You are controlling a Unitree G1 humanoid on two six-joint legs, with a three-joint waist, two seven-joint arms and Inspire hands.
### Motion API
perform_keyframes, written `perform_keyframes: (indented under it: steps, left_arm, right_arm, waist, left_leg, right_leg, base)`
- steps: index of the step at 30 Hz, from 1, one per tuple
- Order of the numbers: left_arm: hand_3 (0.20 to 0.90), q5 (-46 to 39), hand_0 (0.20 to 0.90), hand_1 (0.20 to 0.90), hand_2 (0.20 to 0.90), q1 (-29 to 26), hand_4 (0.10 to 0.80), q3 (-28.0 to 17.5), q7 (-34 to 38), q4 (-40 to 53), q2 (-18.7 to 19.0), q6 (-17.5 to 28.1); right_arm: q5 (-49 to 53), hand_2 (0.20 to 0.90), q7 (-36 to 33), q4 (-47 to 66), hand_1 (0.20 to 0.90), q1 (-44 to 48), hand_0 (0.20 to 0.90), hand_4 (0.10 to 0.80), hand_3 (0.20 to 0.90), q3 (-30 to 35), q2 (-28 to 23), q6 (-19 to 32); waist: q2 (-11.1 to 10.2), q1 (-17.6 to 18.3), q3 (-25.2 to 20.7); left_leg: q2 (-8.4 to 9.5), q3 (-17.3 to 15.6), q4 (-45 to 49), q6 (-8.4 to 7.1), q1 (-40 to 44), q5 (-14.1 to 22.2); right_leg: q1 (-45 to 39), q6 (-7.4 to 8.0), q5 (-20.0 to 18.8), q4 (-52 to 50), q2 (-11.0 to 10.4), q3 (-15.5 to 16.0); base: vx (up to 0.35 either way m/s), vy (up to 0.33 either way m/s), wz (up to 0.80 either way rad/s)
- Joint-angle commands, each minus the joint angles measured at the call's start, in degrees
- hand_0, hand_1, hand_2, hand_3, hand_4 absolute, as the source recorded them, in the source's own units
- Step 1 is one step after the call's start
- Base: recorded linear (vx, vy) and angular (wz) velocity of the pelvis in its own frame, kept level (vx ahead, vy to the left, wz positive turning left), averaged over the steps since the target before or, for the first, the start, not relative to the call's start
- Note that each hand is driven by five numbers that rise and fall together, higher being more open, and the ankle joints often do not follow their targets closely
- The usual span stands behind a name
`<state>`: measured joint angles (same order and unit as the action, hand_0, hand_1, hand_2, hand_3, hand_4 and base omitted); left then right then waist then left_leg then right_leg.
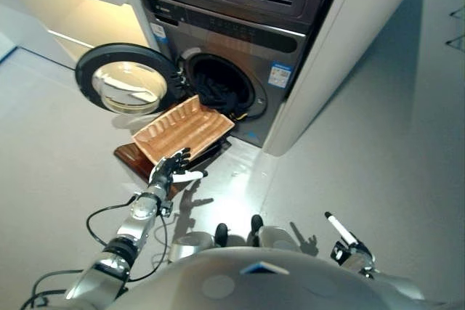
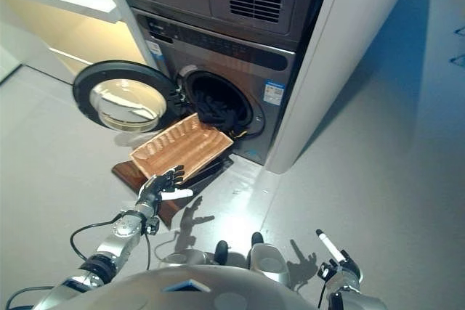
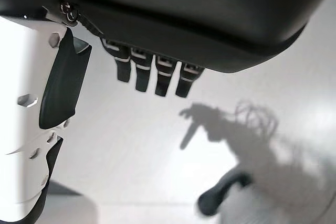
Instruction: Pick up the clothes and place them into the washing machine
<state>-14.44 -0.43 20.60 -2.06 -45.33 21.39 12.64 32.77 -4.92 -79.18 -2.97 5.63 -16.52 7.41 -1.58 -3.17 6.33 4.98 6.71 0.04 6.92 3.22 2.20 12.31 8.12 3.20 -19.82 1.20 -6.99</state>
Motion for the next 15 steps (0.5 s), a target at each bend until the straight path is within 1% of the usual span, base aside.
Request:
perform_keyframes:
  steps: [1,2,3,4,5,6,7,8,9,10,11,12,13,14,15]
  left_arm:
    - [0.900,-1.5,0.900,0.900,0.900,-4.6,0.800,-5.2,0.9,2.9,-1.4,3.4]
    - [0.900,-1.5,0.900,0.900,0.900,-4.6,0.800,-5.2,0.9,2.8,-1.4,3.4]
    - [0.900,-1.9,0.900,0.900,0.900,-5.1,0.800,-5.3,0.8,2.2,-1.7,3.4]
    - [0.900,-2.0,0.900,0.900,0.900,-5.6,0.800,-5.4,0.9,0.9,-2.1,3.1]
    - [0.900,-1.6,0.900,0.900,0.900,-5.6,0.800,-5.2,1.4,-1.7,-2.8,3.1]
    - [0.900,-1.6,0.900,0.900,0.900,-5.6,0.800,-5.2,1.4,-1.7,-2.8,3.1]
    - [0.900,-1.7,0.900,0.900,0.900,-6.0,0.800,-6.0,2.4,-3.1,-3.3,3.0]
    - [0.900,-1.7,0.900,0.900,0.900,-6.0,0.800,-6.0,2.4,-3.2,-3.3,3.0]
    - [0.900,-2.3,0.900,0.900,0.900,-6.8,0.800,-6.3,2.5,-3.9,-3.7,2.9]
    - [0.900,-3.5,0.900,0.900,0.900,-7.3,0.800,-6.7,2.7,-4.5,-4.3,3.0]
    - [0.900,-3.5,0.900,0.900,0.900,-7.3,0.800,-6.8,2.7,-4.5,-4.3,3.0]
    - [0.900,-6.4,0.900,0.900,0.900,-7.7,0.800,-8.2,3.3,-5.3,-4.8,2.9]
    - [0.900,-8.1,0.900,0.900,0.900,-7.5,0.800,-9.1,3.2,-5.0,-4.9,2.8]
    - [0.900,-8.1,0.900,0.900,0.900,-7.4,0.800,-9.1,3.2,-5.0,-4.9,2.8]
    - [0.900,-8.0,0.900,0.900,0.900,-7.6,0.800,-9.1,3.3,-5.2,-5.1,2.9]
  right_arm:
    - [-4.6,0.900,1.4,0.7,0.900,-2.1,0.900,0.800,0.900,-2.1,-2.5,0.7]
    - [-4.6,0.900,1.4,0.7,0.900,-2.1,0.900,0.800,0.900,-2.1,-2.5,0.7]
    - [-4.4,0.900,1.6,0.3,0.900,-2.7,0.900,0.800,0.900,-2.0,-2.1,0.7]
    - [-4.6,0.900,1.6,-0.2,0.900,-3.3,0.900,0.800,0.900,-2.0,-1.7,0.4]
    - [-4.8,0.900,2.0,-1.2,0.900,-4.4,0.900,0.800,0.900,-2.4,-1.1,0.8]
    - [-4.8,0.900,2.0,-1.2,0.900,-4.4,0.900,0.800,0.900,-2.4,-1.1,0.8]
    - [-4.2,0.900,2.3,-1.3,0.900,-5.8,0.900,0.800,0.900,-2.2,-0.9,0.6]
    - [-4.2,0.900,2.3,-1.3,0.900,-5.8,0.900,0.800,0.900,-2.1,-0.9,0.6]
    - [-3.4,0.900,2.3,-1.4,0.900,-5.8,0.900,0.800,0.900,-1.8,-1.1,0.7]
    - [-3.1,0.900,2.3,-1.3,0.900,-5.6,0.900,0.800,0.900,-2.5,-1.2,0.8]
    - [-3.1,0.900,2.3,-1.3,0.900,-5.6,0.900,0.800,0.900,-2.5,-1.2,0.8]
    - [-2.0,0.900,2.2,-0.8,0.900,-4.7,0.900,0.800,0.900,-2.5,-1.5,0.9]
    - [-1.3,0.900,2.2,-0.4,0.900,-4.5,0.900,0.800,0.900,-2.1,-1.9,1.3]
    - [-1.3,0.900,2.2,-0.4,0.900,-4.5,0.900,0.800,0.900,-2.2,-2.0,1.3]
    - [-1.1,0.900,2.2,-0.1,0.900,-4.4,0.900,0.800,0.900,-2.0,-2.1,1.5]
  waist:
    - [4.2,0.2,-2.2]
    - [4.3,0.3,-2.0]
    - [4.7,0.4,-2.0]
    - [4.5,0.8,-2.0]
    - [2.7,2.6,-2.3]
    - [2.8,2.6,-2.1]
    - [1.1,3.9,-2.2]
    - [1.2,4.0,-2.2]
    - [0.5,4.0,-1.7]
    - [0.3,3.6,-1.3]
    - [0.3,3.7,-1.3]
    - [-0.4,3.1,-0.9]
    - [-0.1,2.2,-1.4]
    - [-0.1,2.1,-1.3]
    - [0.3,1.7,-1.2]
  left_leg:
    - [-1.28,5.1,1.5,-5.33,-3.8,-0.1]
    - [-1.38,5.2,1.4,-5.33,-3.5,0.0]
    - [-1.87,6.2,1.3,-5.80,-2.2,1.5]
    - [-2.27,7.0,2.0,-6.44,-1.0,3.2]
    - [-2.15,7.7,6.7,-7.10,0.5,6.0]
    - [-2.24,7.7,7.2,-7.09,0.6,6.4]
    - [-2.95,5.8,17.8,-8.58,-2.3,2.1]
    - [-3.00,6.0,18.6,-8.60,-2.7,2.6]
    - [-2.19,5.9,23.3,-8.89,-5.4,1.0]
    - [-0.52,7.6,27.8,-8.68,-8.0,0.1]
    - [-0.52,7.7,27.9,-8.69,-8.0,0.1]
    - [-2.77,4.7,22.3,-8.45,-11.6,-0.3]
    - [-7.31,2.4,10.5,-9.43,-13.3,-2.6]
    - [-7.46,2.2,9.2,-9.51,-12.3,-3.1]
    - [-9.08,0.9,4.6,-10.09,-14.3,-5.2]
  right_leg:
    - [-1.5,0.02,0.2,4.7,-2.8,2.8]
    - [-1.9,-0.03,0.3,4.9,-2.8,3.0]
    - [0.2,-0.43,-1.8,10.6,-5.9,2.9]
    - [2.6,-0.04,-3.8,14.0,-8.9,2.6]
    - [1.0,0.77,-4.9,13.8,-6.7,0.4]
    - [0.7,0.75,-4.8,13.8,-6.5,0.4]
    - [-2.7,-1.03,-5.5,15.0,-4.7,-0.6]
    - [-2.7,-1.04,-5.5,15.0,-4.6,-0.4]
    - [-4.3,-1.64,-5.8,15.9,-4.8,-0.2]
    - [-5.4,-2.38,-5.8,16.5,-4.4,-0.2]
    - [-5.4,-2.38,-5.8,16.5,-4.4,-0.1]
    - [-7.3,-2.54,-5.0,17.9,-4.6,-0.4]
    - [-8.8,-2.11,-3.4,18.6,-4.2,-0.2]
    - [-9.1,-2.23,-3.2,18.6,-4.2,-0.3]
    - [-9.7,-2.21,-2.5,18.5,-3.9,-0.1]
  base:
    - [0.235,-0.102,0.03]
    - [0.312,-0.166,0.02]
    - [0.302,-0.166,-0.05]
    - [0.542,-0.283,-0.23]
    - [0.406,-0.208,-0.27]
    - [0.436,-0.268,-0.23]
    - [0.183,-0.147,0.10]
    - [0.223,-0.194,0.44]
    - [0.068,-0.079,1.31]
    - [0.071,-0.081,1.50]
    - [0.136,-0.061,0.95]
    - [0.267,0.048,0.02]
    - [0.284,0.037,-0.38]
    - [0.254,0.110,-0.13]
    - [0.204,0.072,0.08]
